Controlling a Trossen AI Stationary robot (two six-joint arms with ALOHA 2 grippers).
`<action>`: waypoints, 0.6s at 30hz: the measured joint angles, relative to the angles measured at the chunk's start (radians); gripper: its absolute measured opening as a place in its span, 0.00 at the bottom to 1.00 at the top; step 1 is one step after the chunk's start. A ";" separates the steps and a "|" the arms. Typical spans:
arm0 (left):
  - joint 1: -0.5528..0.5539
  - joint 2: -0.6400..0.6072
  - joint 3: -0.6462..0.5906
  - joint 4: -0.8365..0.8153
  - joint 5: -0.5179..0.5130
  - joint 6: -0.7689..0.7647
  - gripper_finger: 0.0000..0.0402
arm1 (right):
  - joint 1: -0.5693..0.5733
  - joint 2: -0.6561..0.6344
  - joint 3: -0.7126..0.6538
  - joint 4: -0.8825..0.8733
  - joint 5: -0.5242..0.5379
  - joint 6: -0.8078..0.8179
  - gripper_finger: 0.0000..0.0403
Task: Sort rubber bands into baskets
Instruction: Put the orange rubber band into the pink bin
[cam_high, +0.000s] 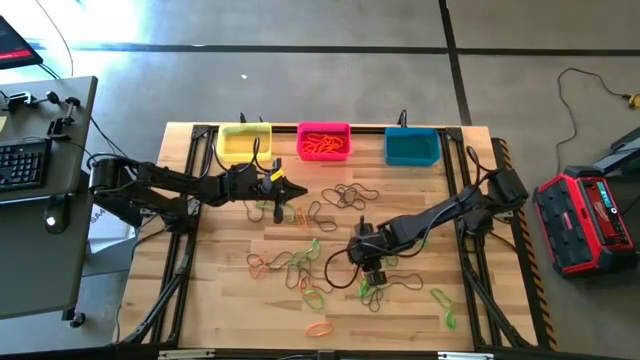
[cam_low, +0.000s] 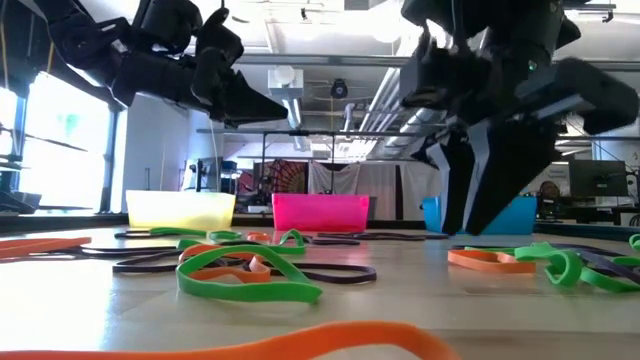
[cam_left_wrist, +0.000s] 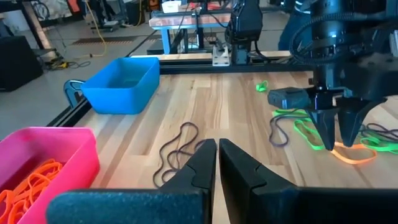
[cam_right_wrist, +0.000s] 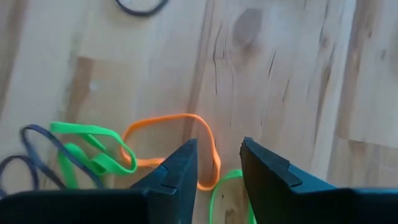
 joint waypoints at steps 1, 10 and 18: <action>0.000 0.000 0.000 -0.002 0.000 0.005 0.03 | 0.000 0.009 0.000 0.001 0.000 0.000 0.28; 0.000 0.000 0.000 -0.015 -0.001 0.007 0.03 | 0.000 0.043 -0.001 0.000 0.001 -0.042 0.25; 0.000 0.000 0.000 -0.015 -0.001 -0.002 0.03 | 0.000 0.043 -0.001 -0.005 0.000 -0.066 0.02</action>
